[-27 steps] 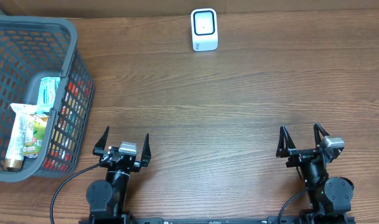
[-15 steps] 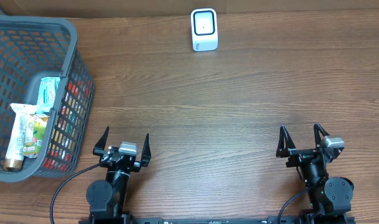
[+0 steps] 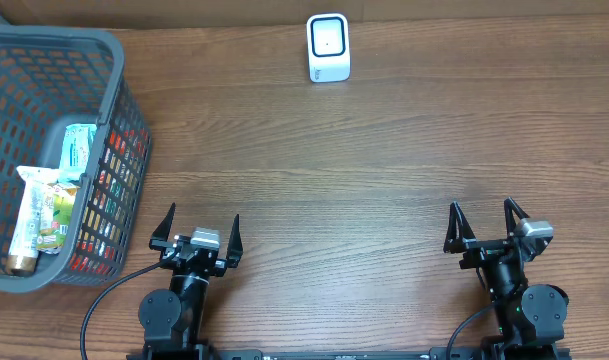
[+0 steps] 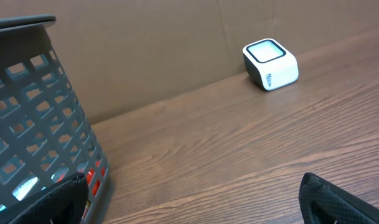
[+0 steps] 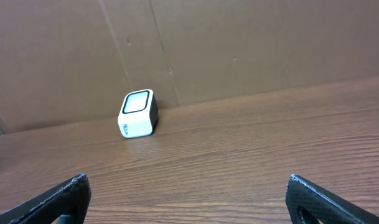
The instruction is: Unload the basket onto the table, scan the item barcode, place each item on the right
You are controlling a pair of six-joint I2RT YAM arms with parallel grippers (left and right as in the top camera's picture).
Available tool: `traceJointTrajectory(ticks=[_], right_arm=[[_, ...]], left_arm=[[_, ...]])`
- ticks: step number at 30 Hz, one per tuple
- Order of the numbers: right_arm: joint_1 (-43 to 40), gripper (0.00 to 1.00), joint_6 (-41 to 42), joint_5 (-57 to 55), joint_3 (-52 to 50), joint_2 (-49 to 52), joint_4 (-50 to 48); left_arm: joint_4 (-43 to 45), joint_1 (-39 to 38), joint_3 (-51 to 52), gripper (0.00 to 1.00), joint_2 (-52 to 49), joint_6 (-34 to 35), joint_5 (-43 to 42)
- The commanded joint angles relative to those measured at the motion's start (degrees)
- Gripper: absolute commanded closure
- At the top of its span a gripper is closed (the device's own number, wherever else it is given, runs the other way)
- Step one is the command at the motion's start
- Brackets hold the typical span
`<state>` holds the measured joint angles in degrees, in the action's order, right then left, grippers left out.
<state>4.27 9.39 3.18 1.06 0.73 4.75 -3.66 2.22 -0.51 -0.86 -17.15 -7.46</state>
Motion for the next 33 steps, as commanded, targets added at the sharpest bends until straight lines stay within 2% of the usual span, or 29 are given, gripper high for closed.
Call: traceJointTrajectory(ticks=[1, 33], right_arm=[[0.44, 0.00, -0.09, 0.31, -0.59, -0.46, -0.20], [0.44, 0.00, -0.28, -0.57, -0.59, -0.46, -0.13]], left_arm=[[-0.15, -0.28, 0.22, 0.00, 0.59, -0.87, 0.46], [-0.17, -0.28, 0.22, 0.01, 0.59, -0.87, 0.55]])
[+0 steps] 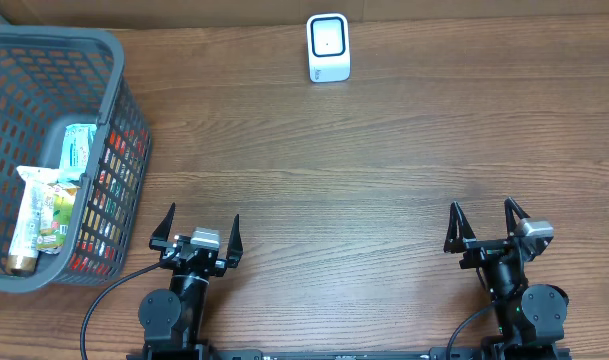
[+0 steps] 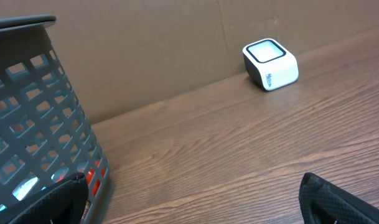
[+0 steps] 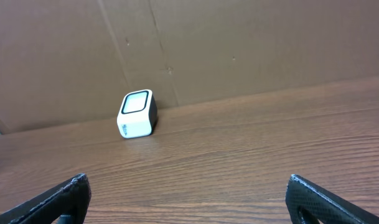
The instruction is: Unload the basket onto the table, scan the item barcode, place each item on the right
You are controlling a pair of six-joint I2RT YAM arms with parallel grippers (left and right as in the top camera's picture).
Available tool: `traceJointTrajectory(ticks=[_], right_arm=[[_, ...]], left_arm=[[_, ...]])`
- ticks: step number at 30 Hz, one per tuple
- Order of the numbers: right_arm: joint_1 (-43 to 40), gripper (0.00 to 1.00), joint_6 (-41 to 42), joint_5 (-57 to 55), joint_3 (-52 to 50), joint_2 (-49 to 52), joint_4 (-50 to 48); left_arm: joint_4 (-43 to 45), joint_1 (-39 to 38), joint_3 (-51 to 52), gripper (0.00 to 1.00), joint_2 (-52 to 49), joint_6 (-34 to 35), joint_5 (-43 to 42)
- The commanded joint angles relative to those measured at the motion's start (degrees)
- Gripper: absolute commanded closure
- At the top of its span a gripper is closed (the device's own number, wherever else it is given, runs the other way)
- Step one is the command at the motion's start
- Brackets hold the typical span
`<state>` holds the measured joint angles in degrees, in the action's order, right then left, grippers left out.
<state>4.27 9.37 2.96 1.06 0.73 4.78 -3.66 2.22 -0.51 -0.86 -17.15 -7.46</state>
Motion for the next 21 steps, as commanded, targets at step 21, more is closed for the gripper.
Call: traceJointTrajectory(ticks=[21], right_arm=[[0.44, 0.00, -0.24, -0.35, -0.59, -0.46, -0.20]], left_arm=[[-0.35, -0.33, 0.22, 0.00, 0.59, -1.70, 1.77]])
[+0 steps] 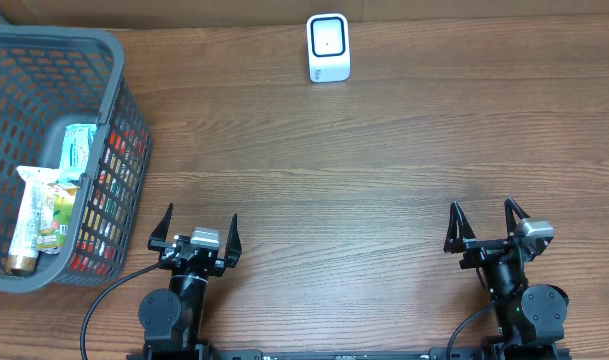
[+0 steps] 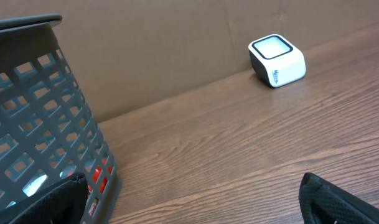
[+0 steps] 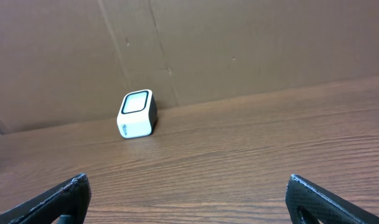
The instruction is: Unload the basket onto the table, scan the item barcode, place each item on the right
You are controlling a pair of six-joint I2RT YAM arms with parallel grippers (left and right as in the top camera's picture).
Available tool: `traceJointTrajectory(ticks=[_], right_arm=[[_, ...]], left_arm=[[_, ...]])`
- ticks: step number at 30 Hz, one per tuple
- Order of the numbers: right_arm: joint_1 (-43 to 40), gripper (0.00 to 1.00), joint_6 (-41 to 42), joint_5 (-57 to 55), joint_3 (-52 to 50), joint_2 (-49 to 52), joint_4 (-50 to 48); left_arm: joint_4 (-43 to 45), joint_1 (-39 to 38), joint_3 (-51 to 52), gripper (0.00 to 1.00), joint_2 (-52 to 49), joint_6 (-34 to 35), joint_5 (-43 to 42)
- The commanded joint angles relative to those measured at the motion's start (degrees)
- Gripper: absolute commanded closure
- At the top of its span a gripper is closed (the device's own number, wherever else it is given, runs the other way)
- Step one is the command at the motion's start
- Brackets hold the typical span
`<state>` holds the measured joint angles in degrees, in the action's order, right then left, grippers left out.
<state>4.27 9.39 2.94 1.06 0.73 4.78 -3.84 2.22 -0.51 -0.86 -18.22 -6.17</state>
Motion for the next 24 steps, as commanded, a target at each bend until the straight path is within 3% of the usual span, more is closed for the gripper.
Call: traceJointTrajectory(ticks=[1, 13, 24], right_arm=[[0.44, 0.00, -0.26, -0.31, -0.59, -0.46, -0.35], [0.44, 0.00, -0.50, -0.52, -0.57, -0.46, -2.91], [0.44, 0.00, -0.90, 0.13, 5.09, 0.00, 1.18]], left_arm=[[-0.07, -0.33, 0.22, 0.00, 0.59, 0.52, 0.31], [-0.26, -0.33, 0.04, 0.00, 0.59, 14.80, 0.11], [-5.57, -0.33, -7.65, 0.00, 0.07, 15.06, -3.98]])
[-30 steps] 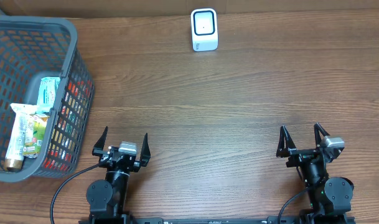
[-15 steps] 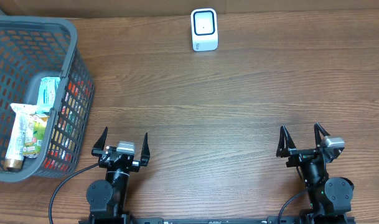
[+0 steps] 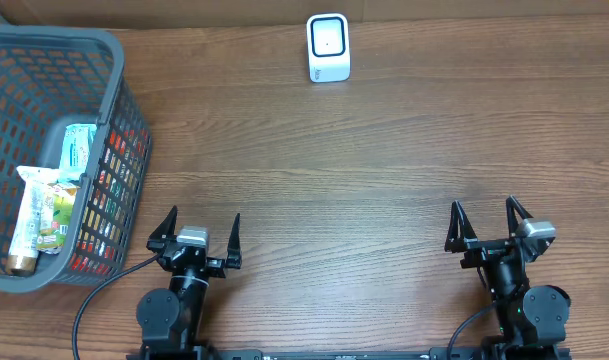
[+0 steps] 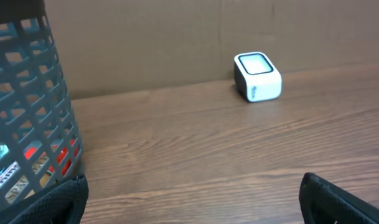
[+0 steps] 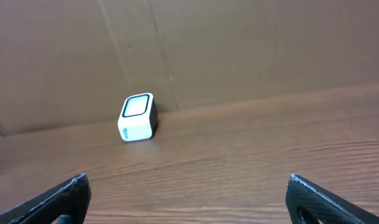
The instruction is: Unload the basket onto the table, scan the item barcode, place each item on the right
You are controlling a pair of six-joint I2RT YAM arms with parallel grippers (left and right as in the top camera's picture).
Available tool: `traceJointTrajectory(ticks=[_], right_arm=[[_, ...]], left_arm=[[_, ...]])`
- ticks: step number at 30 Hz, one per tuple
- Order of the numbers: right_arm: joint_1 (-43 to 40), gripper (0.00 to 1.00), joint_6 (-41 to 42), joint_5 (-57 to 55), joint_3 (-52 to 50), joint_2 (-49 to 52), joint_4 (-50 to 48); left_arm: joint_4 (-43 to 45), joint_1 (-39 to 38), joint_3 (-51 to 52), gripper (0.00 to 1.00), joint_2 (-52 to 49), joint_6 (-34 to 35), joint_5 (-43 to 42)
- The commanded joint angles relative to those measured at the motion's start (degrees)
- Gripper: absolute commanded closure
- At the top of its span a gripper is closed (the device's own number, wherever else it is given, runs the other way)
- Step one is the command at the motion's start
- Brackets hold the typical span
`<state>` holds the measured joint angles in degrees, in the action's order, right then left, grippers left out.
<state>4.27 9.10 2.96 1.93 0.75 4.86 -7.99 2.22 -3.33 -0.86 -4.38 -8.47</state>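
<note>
A white barcode scanner (image 3: 328,46) with a black-framed window stands at the far edge of the wooden table; it also shows in both wrist views (image 4: 257,77) (image 5: 137,117). Packaged items lie in a grey basket (image 3: 54,38) at the left: a green-and-white packet (image 3: 39,215) and a pale pouch (image 3: 79,148). My left gripper (image 3: 196,238) is open near the front edge, just right of the basket, holding nothing (image 4: 192,199). My right gripper (image 3: 489,228) is open at the front right, also holding nothing (image 5: 188,198).
A brown cardboard wall (image 5: 239,50) backs the table behind the scanner. The basket's lattice side (image 4: 27,124) rises close to the left gripper's left finger. Bare wood table (image 3: 364,180) stretches between the grippers and the scanner.
The left wrist has turned: in its view the scanner has shifted left and lower, and the basket has slid toward the left edge. The right gripper is nearly unchanged. Both stay open.
At the two oldest moments both grippers rested open near the front edge and nothing differed. Then the left wrist view had shifted slightly, and now it has turned further. The items remain in the basket and the scanner has not moved.
</note>
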Motion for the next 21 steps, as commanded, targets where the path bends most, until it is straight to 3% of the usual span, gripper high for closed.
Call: traceJointTrajectory(ticks=[1, 11, 16, 21], right_arm=[[0.44, 0.00, -0.63, 0.11, 5.03, 0.33, 1.99], [0.44, 0.00, -0.61, 1.22, 13.62, 8.20, 3.80], [0.44, 0.00, -0.61, 3.10, 21.40, 16.02, 8.07], [0.44, 0.00, -0.63, 4.85, 32.81, 26.88, 16.15]], left_arm=[[-2.56, -0.33, -6.21, 0.00, -0.39, 1.22, -1.68], [-9.68, -0.33, -21.77, 0.00, -12.20, 1.22, -4.79], [-13.70, -0.33, -33.46, 0.00, -23.17, 1.77, -6.67], [-24.11, -0.33, -49.35, 0.00, -36.81, 1.86, -8.11]])
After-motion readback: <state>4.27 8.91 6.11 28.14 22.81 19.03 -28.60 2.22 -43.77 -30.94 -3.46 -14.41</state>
